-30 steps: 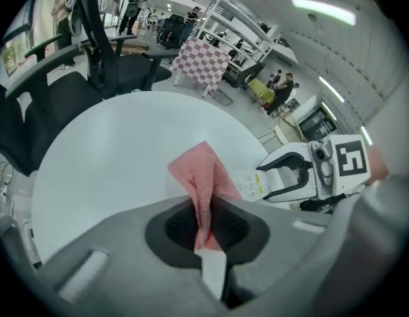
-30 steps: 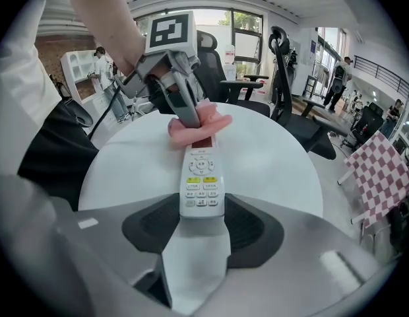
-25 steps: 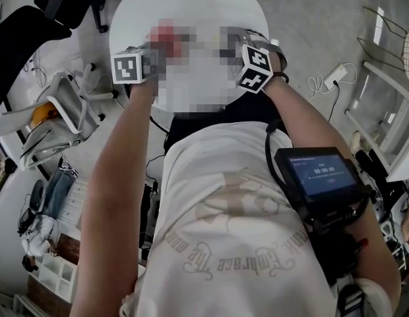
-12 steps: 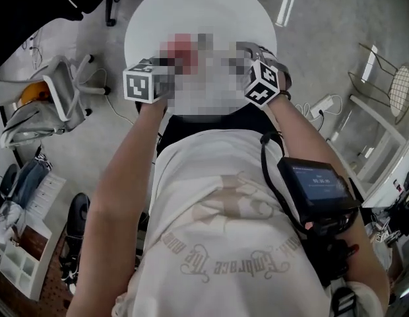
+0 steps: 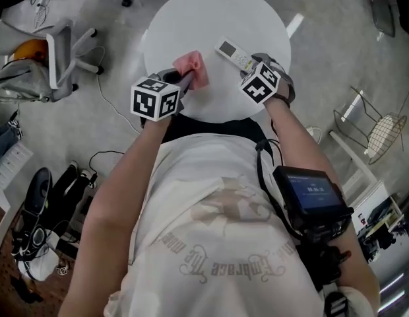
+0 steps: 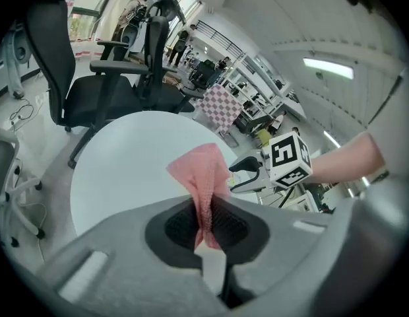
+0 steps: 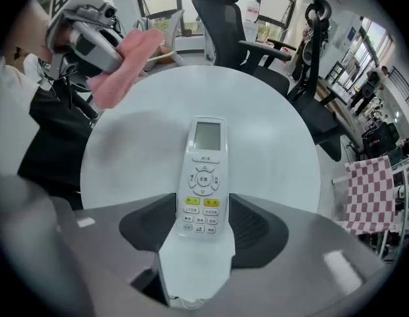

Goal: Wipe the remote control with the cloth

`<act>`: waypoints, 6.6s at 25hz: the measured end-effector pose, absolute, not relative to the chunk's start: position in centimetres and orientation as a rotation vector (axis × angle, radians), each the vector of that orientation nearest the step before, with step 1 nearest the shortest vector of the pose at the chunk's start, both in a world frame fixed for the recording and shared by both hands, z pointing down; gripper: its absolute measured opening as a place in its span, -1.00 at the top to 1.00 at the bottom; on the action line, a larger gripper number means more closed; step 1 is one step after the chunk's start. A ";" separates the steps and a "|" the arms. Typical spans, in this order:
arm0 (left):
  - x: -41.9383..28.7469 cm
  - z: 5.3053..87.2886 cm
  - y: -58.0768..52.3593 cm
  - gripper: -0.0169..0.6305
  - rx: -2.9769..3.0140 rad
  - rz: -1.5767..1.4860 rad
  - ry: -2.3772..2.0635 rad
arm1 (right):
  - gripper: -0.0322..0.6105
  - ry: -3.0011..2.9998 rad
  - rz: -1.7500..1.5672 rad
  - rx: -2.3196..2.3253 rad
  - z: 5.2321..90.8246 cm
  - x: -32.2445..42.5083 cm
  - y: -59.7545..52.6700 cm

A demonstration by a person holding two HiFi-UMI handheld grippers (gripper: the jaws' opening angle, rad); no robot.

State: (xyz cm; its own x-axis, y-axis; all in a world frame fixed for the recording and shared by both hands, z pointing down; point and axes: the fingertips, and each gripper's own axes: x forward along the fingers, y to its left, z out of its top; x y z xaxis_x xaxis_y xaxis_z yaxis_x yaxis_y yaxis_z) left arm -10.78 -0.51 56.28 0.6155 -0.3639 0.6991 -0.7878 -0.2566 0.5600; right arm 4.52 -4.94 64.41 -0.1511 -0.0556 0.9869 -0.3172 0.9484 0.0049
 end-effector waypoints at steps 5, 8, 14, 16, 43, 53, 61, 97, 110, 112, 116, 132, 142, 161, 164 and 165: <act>-13.0 55.6 -0.1 0.89 1.843 0.497 -0.985 | 0.13 -1.653 0.195 0.265 64.6 4.2 -5.3; -14.3 55.0 0.3 0.89 1.848 0.483 -1.005 | 0.13 -1.654 0.239 0.280 64.4 3.7 -5.1; -14.6 54.7 1.5 0.89 1.853 0.455 -0.987 | 0.14 -1.693 0.521 0.385 64.3 4.4 -3.7; -14.8 54.8 2.1 0.89 1.854 0.449 -0.976 | 0.14 -1.731 0.669 0.448 64.2 4.3 -2.8; -6.2 46.3 2.1 0.89 2.067 0.119 -0.502 | 0.14 -2.574 1.364 0.482 45.6 -0.8 -1.3; -4.3 43.9 2.3 0.89 2.093 0.031 -0.359 | 0.14 -2.738 1.451 0.265 41.2 -3.9 0.1; -6.3 43.7 0.4 0.89 2.073 -0.052 -0.427 | 0.14 -2.643 1.407 0.176 42.9 -5.3 1.8; -6.9 48.8 2.0 0.89 1.917 0.174 -0.388 | 0.15 -2.579 1.644 0.293 46.8 -6.3 -1.5; -8.3 51.3 3.9 0.89 1.824 0.178 -0.543 | 0.15 -2.083 1.298 0.603 59.3 -1.1 -4.0; -8.7 51.4 4.0 0.89 1.813 0.167 -0.577 | 0.15 -2.019 1.205 0.609 60.7 -0.6 -4.1; -9.0 51.4 3.9 0.89 1.798 0.137 -0.616 | 0.15 -1.876 0.957 0.583 62.9 0.7 -4.3; -10.7 51.0 4.6 0.89 1.849 0.190 -0.636 | 0.13 -1.808 0.686 0.631 64.4 1.0 -4.3; -11.3 48.7 2.8 0.89 1.990 0.208 -0.605 | 0.50 -1.941 0.827 0.992 57.9 3.4 -5.1; -11.5 43.6 1.8 0.89 2.337 0.292 -0.508 | 0.88 -2.295 0.670 1.370 44.1 3.0 0.9; -11.6 43.6 2.3 0.89 2.351 0.305 -0.496 | 0.88 -2.313 0.659 1.417 43.1 3.2 2.2; -11.5 43.6 2.4 0.89 2.358 0.308 -0.489 | 0.88 -2.315 0.655 1.429 42.9 3.4 2.6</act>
